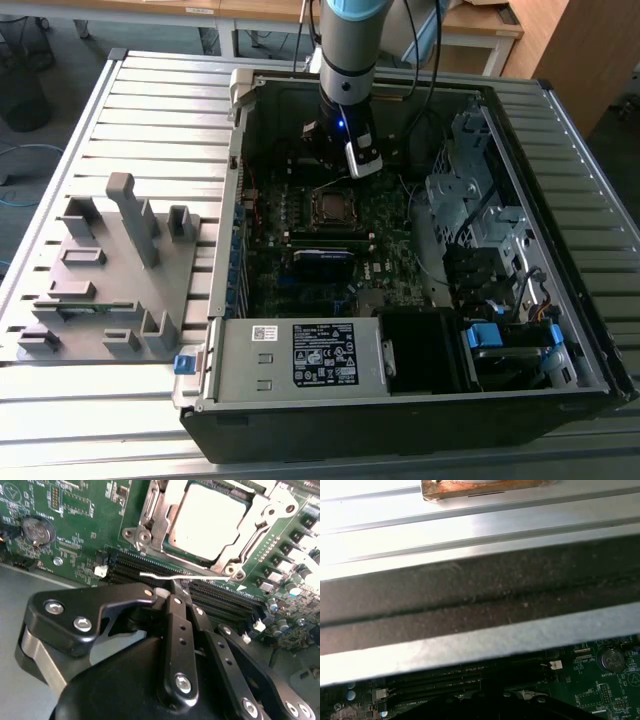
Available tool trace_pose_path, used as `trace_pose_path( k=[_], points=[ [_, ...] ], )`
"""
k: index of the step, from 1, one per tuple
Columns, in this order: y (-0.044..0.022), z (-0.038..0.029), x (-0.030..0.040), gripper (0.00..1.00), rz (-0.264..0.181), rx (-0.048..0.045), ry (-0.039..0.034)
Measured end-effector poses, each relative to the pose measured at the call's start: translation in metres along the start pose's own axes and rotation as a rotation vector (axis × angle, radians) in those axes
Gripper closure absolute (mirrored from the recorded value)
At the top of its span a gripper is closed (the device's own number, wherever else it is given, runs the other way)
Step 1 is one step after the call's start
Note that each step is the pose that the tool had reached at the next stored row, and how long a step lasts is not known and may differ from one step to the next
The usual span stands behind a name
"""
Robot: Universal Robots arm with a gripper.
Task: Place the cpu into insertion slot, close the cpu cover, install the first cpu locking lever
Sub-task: 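Close the cpu cover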
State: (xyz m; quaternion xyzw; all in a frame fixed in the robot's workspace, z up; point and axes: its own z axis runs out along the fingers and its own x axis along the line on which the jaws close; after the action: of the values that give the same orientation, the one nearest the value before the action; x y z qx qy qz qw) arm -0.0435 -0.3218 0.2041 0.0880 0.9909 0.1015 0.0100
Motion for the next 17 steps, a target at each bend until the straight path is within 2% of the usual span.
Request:
trace_pose_path(
  k=[5, 12, 17],
  points=[
    [0.0001, -0.0009, 0.0001, 0.90, 0.000, 0.0006, 0.0001],
    [0.0021, -0.0102, 0.0000, 0.90, 0.000, 0.0000, -0.0002],
    [0.0026, -0.0123, 0.0000, 0.90, 0.000, -0.0011, -0.0001]
  ],
)
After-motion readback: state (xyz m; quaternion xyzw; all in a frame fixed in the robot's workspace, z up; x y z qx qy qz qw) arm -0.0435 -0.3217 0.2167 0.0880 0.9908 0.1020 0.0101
